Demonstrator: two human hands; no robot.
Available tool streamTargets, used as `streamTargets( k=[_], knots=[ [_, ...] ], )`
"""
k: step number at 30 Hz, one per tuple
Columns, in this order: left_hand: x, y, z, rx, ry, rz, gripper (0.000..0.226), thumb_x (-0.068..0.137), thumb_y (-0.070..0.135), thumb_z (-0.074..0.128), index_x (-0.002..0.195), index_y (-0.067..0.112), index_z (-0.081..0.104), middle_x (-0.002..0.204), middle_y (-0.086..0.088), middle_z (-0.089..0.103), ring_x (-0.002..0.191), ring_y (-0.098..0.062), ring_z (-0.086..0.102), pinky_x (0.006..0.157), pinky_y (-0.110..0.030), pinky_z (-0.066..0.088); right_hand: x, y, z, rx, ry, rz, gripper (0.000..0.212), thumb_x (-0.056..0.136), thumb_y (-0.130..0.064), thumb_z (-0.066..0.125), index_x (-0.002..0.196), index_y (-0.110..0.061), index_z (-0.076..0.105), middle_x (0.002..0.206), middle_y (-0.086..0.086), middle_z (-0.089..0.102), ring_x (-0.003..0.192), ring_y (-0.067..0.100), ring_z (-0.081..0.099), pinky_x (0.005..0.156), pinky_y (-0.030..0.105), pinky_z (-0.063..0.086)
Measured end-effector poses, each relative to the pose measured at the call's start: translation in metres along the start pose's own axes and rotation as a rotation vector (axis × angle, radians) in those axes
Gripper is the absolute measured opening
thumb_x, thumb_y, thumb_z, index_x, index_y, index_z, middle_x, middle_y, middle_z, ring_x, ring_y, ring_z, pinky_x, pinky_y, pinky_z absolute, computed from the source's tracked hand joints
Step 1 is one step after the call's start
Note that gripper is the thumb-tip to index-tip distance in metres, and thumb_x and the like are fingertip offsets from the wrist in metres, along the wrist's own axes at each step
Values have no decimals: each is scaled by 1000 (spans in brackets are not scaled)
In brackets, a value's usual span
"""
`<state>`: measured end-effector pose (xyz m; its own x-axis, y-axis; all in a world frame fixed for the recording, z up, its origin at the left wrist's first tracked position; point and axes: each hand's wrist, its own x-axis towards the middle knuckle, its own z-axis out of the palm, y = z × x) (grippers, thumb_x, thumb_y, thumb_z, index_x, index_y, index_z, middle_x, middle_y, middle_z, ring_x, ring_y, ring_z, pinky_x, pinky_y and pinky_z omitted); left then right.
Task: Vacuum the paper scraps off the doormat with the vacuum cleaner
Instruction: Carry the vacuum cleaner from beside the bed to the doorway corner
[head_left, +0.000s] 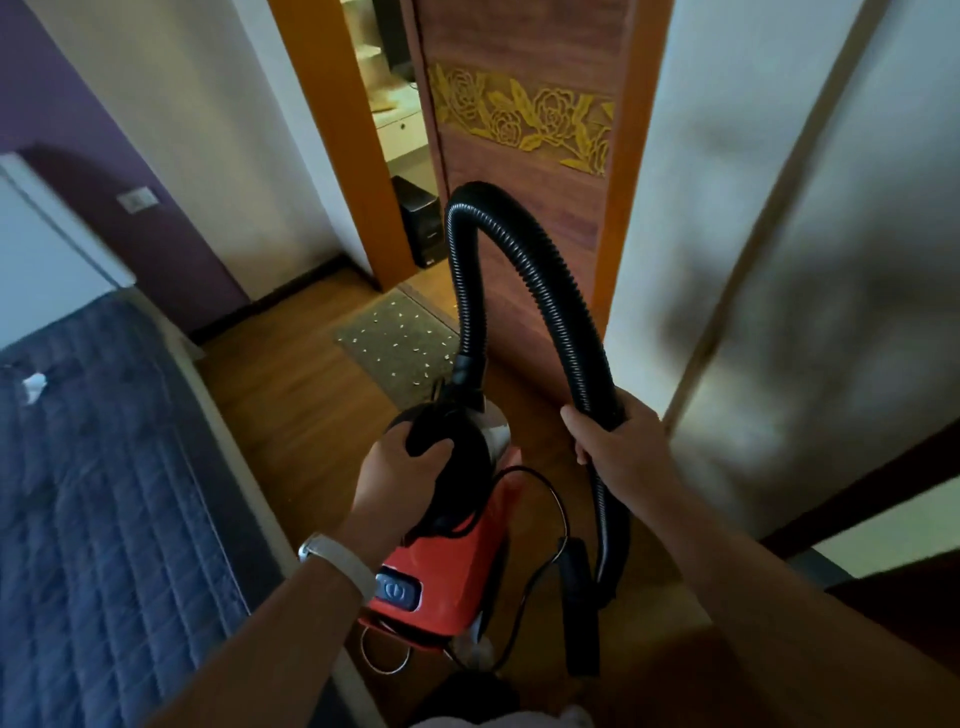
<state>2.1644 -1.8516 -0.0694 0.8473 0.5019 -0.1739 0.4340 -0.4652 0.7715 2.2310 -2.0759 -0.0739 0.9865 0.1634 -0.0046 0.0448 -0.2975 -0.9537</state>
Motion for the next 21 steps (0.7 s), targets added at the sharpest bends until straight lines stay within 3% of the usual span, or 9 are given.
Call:
streamTargets(
  k=[3, 8, 14, 19, 21],
  knots=[
    [25, -10, -8, 7, 18, -42, 19, 90, 33, 66, 104, 20, 65, 87, 0, 68, 76, -17, 66, 67, -40, 58, 35, 0, 17, -16, -55, -26, 14, 90, -30, 69, 82, -22, 60, 58, -1, 62, 51, 9, 61, 52, 15, 48],
    [91, -27, -22, -25, 35, -117, 20, 91, 32, 65, 106, 20, 65, 87, 1, 68, 72, -14, 65, 51, -24, 47, 100, 0, 61, -40, -106, -18, 19, 90, -28, 70, 76, -18, 61, 57, 2, 63, 52, 13, 62, 51, 16, 47],
    [186, -42, -54, -98, 42, -154, 16, 91, 30, 65, 103, 19, 64, 84, 0, 67, 70, -14, 65, 49, -23, 46, 186, -25, 133, -61, -157, 5, 24, 89, -31, 70, 75, -14, 61, 58, 2, 62, 53, 14, 61, 52, 19, 48],
    [257, -47, -91, -108, 81, -138, 13, 93, 29, 64, 103, 21, 62, 84, 3, 66, 69, -11, 64, 47, -20, 45, 248, -58, 186, -90, -169, 0, 30, 90, -34, 69, 77, -8, 64, 61, 2, 64, 46, 1, 56, 45, 8, 40],
    [276, -47, -102, -111, 94, -146, 11, 93, 28, 63, 101, 22, 61, 83, 5, 65, 66, -8, 61, 47, -19, 46, 266, -64, 204, -60, -178, -11, 32, 91, -30, 69, 72, -6, 62, 60, 6, 62, 45, 3, 54, 44, 8, 39]
  ],
)
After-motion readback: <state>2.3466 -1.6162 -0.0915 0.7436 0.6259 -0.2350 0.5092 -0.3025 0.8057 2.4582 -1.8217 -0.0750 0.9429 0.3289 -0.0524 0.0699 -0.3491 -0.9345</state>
